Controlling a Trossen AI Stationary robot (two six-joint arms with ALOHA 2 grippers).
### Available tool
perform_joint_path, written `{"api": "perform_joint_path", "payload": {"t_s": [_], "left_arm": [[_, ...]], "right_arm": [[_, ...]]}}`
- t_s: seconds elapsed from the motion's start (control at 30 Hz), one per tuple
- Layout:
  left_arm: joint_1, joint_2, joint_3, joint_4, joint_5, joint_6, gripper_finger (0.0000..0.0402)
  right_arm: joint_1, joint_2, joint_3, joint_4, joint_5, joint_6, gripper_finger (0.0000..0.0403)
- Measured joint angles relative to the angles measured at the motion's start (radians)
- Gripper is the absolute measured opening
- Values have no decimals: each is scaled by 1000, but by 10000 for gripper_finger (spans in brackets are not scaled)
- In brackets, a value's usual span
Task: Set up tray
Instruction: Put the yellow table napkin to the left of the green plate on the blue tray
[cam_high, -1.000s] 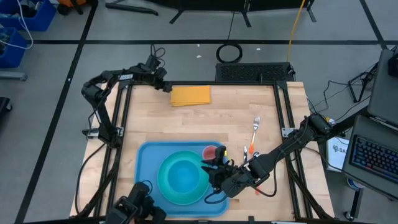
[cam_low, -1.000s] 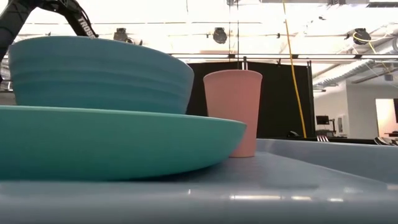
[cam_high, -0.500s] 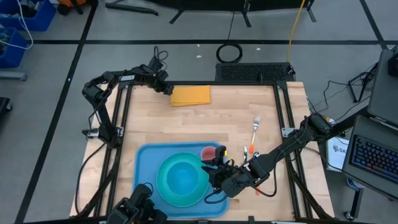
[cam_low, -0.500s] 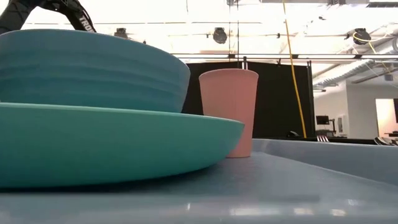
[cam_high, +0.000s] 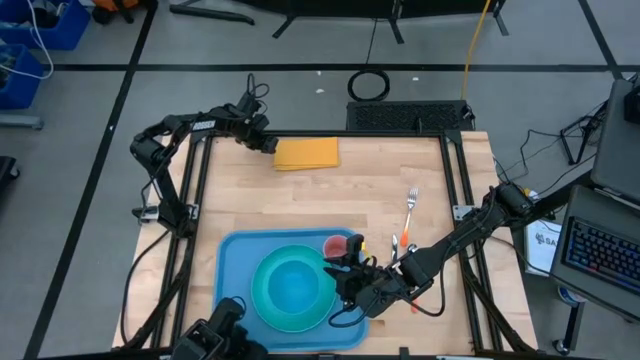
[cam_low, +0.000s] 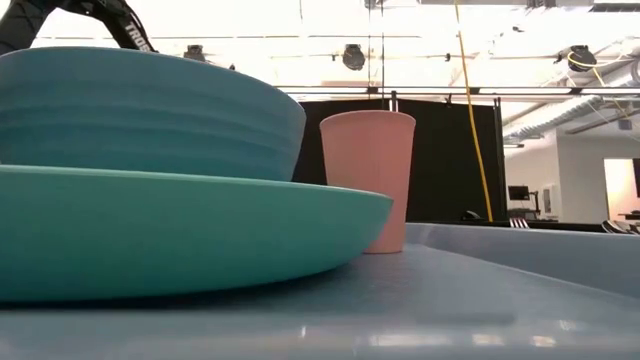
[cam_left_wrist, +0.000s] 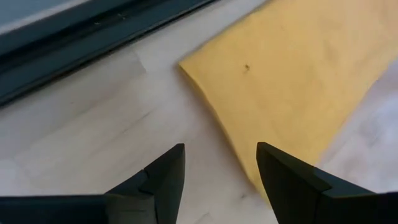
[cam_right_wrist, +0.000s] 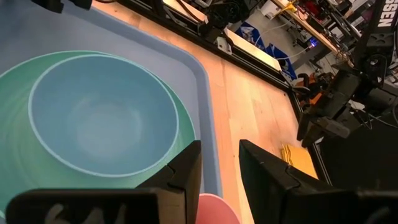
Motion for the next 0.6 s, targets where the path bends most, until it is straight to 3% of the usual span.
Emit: {"api": "perform_joint_path", "payload": {"t_s": [0.07, 0.2, 0.6], "left_arm": [[0, 0, 0, -4, 30, 0, 204], [-1, 0, 0, 1, -25, -13, 204], [-13, 11, 0, 74, -60, -11, 205]], "right_arm": [[0, 0, 0, 0, 0, 0, 100], [0, 0, 0, 0, 0, 0, 100], [-3, 0, 0, 0, -1, -1, 100]]}}
